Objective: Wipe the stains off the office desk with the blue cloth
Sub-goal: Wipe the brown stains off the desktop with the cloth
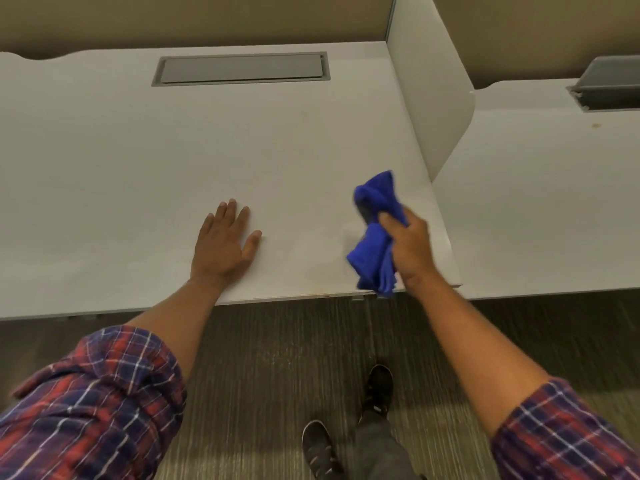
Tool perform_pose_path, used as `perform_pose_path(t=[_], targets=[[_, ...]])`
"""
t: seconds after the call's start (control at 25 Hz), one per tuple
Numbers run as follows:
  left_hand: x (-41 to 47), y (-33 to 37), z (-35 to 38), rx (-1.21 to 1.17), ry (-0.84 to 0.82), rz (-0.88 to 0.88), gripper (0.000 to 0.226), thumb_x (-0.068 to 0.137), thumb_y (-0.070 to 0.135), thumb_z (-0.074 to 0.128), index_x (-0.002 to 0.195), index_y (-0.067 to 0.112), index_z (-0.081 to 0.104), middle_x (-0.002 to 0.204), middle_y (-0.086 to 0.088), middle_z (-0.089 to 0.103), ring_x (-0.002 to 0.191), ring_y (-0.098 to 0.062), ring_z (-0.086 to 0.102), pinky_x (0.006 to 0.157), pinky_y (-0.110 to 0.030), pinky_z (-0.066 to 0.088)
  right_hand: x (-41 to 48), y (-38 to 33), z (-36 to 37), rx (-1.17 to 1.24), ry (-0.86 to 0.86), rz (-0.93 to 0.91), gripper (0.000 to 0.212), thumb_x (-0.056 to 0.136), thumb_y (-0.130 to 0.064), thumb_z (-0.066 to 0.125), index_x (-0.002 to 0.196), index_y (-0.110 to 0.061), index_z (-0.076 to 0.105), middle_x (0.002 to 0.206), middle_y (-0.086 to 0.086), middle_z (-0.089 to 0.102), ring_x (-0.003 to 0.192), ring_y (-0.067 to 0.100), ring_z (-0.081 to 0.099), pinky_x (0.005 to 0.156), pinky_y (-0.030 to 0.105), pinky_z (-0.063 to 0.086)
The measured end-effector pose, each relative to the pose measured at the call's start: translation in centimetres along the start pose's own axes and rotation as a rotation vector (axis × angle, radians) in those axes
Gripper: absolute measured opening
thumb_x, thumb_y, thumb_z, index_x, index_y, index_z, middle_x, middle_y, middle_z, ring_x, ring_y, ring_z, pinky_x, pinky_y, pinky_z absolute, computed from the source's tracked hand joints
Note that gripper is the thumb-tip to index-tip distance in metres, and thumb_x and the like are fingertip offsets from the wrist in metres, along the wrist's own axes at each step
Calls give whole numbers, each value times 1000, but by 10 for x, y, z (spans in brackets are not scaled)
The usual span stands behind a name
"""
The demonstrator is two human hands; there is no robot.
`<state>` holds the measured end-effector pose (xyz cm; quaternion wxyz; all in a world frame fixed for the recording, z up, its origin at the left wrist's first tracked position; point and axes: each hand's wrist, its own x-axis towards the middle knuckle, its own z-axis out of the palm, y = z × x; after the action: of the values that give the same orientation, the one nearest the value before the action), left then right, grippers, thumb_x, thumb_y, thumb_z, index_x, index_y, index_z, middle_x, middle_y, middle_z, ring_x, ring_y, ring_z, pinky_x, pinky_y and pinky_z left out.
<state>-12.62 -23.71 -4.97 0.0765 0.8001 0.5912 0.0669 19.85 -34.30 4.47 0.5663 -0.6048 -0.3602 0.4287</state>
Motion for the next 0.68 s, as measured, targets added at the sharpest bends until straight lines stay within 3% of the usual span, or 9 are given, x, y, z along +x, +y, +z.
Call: perform_pose_path(t=[0.12, 0.2, 0.28, 0.32, 0.48, 0.68], targets=[[0, 0, 0, -3, 10, 6, 79, 101, 63, 21, 162, 15, 36, 172, -15, 26, 161, -31, 21, 130, -48, 14, 22, 3, -43, -297, 60, -56, 17, 96, -30, 57, 109, -30, 69, 82, -22, 71, 70, -7, 62, 70, 23, 50], [0, 0, 0, -4, 12, 6, 78, 101, 64, 20, 162, 16, 35, 172, -14, 26, 161, -30, 20, 130, -47, 13, 28, 25, -54, -562, -43, -13, 39, 101, -29, 58, 139, -27, 58, 124, -13, 69, 105, -4, 62, 94, 29, 49], [-1, 0, -1, -4, 2, 0, 77, 102, 63, 20, 162, 17, 34, 173, -13, 25, 161, -29, 19, 130, -46, 12, 25, 49, -54, -849, -150, -42, 55, 103, -27, 56, 156, -24, 39, 159, -3, 42, 144, 12, 39, 119, 32, 29], [-1, 0, -1, 1, 0, -1, 77, 103, 63, 20, 162, 17, 34, 173, -13, 24, 161, -30, 18, 130, -47, 13, 24, 57, -51, -933, -157, -74, 58, 104, -27, 54, 158, -23, 34, 165, -1, 32, 152, 17, 28, 122, 33, 21], [1, 1, -2, 21, -9, 12, 79, 102, 63, 18, 162, 14, 34, 172, -15, 25, 161, -33, 19, 129, -49, 15, 16, 69, -23, -1078, -106, -165, 61, 104, -22, 50, 160, -16, 27, 169, 6, 24, 156, 25, 19, 125, 36, 14], [1, -1, -1, 23, -10, 13, 76, 103, 58, 20, 163, 14, 32, 173, -16, 23, 161, -33, 19, 130, -49, 14, -11, 73, 49, -984, -251, -234, 63, 101, -16, 52, 159, -9, 29, 168, 10, 25, 156, 26, 20, 126, 34, 10]])
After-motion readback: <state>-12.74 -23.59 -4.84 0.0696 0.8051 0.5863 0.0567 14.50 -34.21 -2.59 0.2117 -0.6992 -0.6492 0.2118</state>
